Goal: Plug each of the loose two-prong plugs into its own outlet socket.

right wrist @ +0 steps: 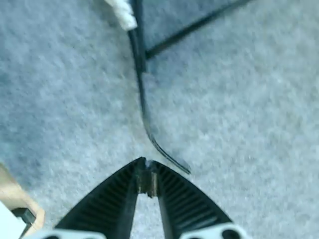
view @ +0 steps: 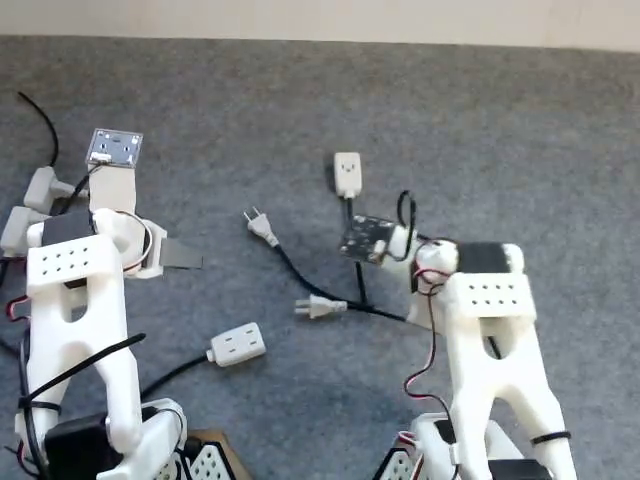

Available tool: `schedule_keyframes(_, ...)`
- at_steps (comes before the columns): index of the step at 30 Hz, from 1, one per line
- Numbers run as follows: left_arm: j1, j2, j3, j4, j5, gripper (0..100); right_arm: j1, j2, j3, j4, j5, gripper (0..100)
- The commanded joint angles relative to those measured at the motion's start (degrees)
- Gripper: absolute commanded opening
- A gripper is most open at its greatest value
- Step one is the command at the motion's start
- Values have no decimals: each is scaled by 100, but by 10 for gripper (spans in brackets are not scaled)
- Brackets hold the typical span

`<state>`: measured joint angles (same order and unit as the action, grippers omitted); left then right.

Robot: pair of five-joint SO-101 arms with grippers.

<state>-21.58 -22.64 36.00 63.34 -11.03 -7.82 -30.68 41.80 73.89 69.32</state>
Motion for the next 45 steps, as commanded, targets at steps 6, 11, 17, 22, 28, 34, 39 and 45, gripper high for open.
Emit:
schedule_keyframes(6, 295, -4, -22, 9, 369, 436, -479, 655, -110, -180, -211, 5)
schedule_keyframes(11, -13, -4, 40, 0, 246, 436, -1560, 1455, -145, -892, -1160, 10)
schedule_keyframes(17, -1323, -4, 470, -923, -651, 436, -2545, 2158, -787, -971, -1688, 117)
schedule_keyframes(22, -2009, -4, 919, -1451, -1345, 436, -2695, 2721, -1464, -963, -1741, 202)
schedule_keyframes(28, -2255, -4, 1596, -2163, -1670, 436, -2668, 3222, -1675, -971, -1714, 202)
schedule_keyframes(34, -2281, -4, 1745, -2224, -1714, 436, -2659, 3582, -1710, -1244, -1705, 202)
schedule_keyframes(39, -2281, -4, 1745, -2215, -1785, 436, -2659, 3802, -1710, -1560, -1749, 76)
schedule_keyframes(45, -2255, -4, 1745, -2215, -1767, 436, -2659, 3802, -1710, -1560, -1749, 3)
